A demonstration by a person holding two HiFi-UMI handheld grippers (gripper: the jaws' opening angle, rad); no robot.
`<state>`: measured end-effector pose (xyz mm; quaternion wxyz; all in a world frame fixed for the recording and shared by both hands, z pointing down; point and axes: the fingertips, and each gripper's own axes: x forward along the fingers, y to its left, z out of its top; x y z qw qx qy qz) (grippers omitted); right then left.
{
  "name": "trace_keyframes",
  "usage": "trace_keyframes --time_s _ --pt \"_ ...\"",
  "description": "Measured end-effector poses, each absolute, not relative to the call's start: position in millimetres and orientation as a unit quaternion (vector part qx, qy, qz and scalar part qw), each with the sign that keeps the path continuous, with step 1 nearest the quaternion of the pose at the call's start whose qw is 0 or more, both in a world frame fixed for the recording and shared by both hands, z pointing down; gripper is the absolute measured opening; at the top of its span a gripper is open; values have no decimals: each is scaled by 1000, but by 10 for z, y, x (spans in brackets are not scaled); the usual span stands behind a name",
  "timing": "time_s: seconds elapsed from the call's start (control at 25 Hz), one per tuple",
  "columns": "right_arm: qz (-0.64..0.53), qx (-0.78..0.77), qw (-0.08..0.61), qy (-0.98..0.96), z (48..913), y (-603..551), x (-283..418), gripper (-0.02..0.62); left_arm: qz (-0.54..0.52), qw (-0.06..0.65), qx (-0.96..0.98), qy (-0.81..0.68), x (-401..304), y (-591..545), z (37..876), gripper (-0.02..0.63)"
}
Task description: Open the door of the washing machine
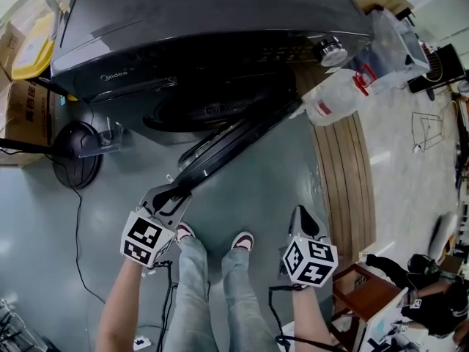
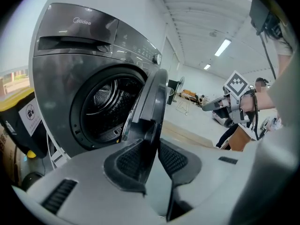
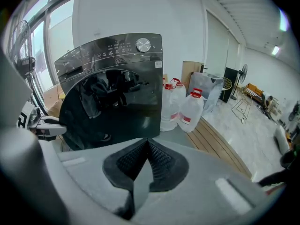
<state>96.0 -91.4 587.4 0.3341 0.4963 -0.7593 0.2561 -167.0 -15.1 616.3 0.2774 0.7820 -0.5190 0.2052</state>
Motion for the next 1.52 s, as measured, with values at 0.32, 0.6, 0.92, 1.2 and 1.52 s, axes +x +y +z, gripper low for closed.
trace_keyframes --time_s 0.32,0.6,0.92,1.2,1.52 --pt "256 494 337 -759 5901 -820 1327 5 216 282 771 -529 -1389 -9 6187 89" --pt "253 493 331 -764 5859 -804 1629 5 219 291 766 -530 -1101 97 6203 91" --pt "269 506 323 -753 5850 -588 1888 5 218 304 745 -553 -855 202 6200 91" --pt "307 570 285 -707 5897 -296 2134 5 228 302 740 -556 -507 245 6232 91" --pt "310 581 292 -694 5894 75 2259 5 233 314 750 -533 -112 302 6219 100"
